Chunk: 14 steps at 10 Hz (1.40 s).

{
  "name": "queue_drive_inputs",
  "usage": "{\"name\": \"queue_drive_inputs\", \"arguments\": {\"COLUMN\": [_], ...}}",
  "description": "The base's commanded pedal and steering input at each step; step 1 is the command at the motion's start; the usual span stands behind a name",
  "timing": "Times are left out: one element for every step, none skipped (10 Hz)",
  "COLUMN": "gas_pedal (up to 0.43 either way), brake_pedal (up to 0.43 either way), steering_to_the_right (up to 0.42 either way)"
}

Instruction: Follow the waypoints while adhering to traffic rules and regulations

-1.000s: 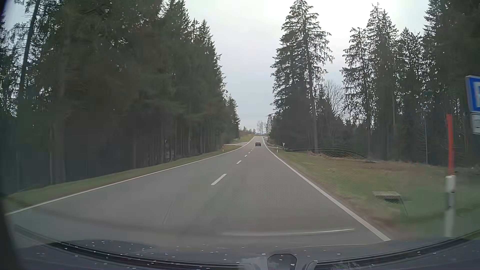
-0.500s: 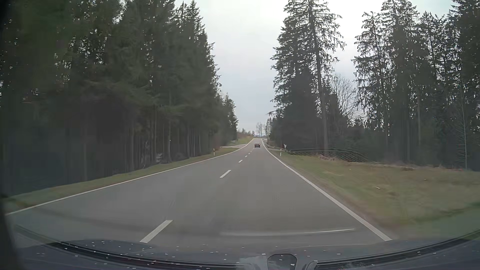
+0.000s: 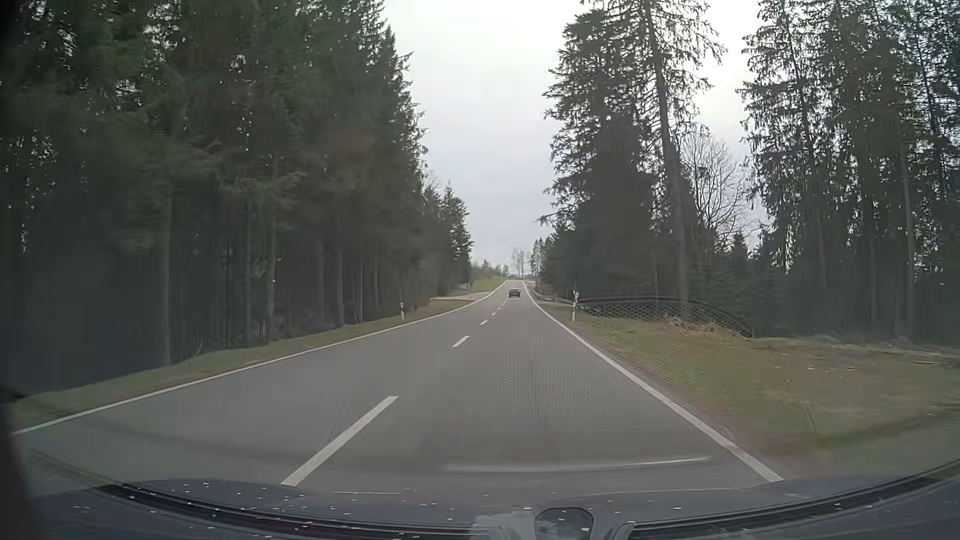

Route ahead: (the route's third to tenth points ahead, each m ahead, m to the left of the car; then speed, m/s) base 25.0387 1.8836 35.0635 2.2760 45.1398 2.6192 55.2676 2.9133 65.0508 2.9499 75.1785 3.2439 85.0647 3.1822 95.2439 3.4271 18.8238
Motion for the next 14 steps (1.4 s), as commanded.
{"name": "queue_drive_inputs", "arguments": {"gas_pedal": [0.118,0.118,0.130,0.150,0.157,0.169,0.169,0.169,0.169,0.169,0.169,0.169,0.169,0.189], "brake_pedal": [0.000,0.000,0.000,0.000,0.000,0.000,0.000,0.000,0.000,0.000,0.000,0.000,0.000,0.000], "steering_to_the_right": [0.001,0.000,0.000,0.000,0.000,0.000,0.000,0.000,0.000,0.000,0.000,0.001,0.001,0.000]}}
